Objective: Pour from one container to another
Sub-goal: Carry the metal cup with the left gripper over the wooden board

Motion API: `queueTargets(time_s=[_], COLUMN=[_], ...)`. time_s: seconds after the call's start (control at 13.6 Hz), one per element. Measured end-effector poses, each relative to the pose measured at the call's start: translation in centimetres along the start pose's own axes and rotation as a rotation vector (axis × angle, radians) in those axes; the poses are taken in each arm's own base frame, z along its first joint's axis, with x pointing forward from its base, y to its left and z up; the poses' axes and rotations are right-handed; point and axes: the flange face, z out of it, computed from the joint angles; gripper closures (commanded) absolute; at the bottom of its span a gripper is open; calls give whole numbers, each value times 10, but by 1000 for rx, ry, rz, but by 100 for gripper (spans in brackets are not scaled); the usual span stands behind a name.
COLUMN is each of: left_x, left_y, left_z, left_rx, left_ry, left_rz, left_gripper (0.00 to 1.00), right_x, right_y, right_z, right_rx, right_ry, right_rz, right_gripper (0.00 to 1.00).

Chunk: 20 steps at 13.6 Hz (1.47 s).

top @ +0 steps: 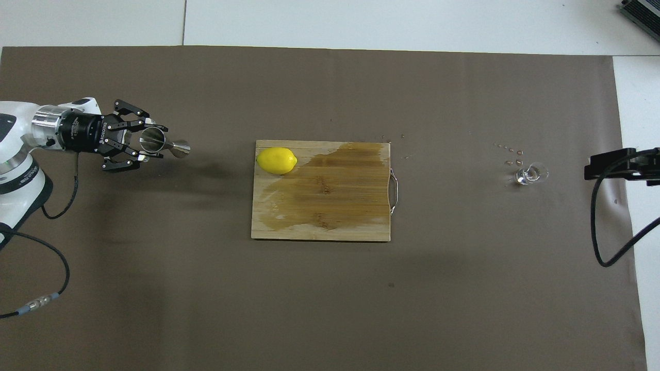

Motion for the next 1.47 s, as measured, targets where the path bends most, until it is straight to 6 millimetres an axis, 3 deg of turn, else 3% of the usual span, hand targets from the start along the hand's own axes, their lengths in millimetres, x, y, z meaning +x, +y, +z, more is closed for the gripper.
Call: queueTargets(time_s=[0.37,0.73,0.95,1.1,1.47], left_x=[-12,6,13,19,55], left_y=[8,-1,-6,-10,-23], left_z=[119,246,306,321,316], left_rx=[-13,-35,-50,-60,-85], left_ry=[-10,5,31,44,52], left_rz=[-29,-90,-95,-79,-22], left_gripper=[72,73,73,73,73], right_x=[0,0,0,0,0], right_y=[0,0,0,0,0], right_z=[0,0,0,0,0], right_rx=[0,0,0,0,0], right_ry=[0,0,0,0,0], right_rz=[0,0,0,0,0], right_gripper=[0,0,0,0,0])
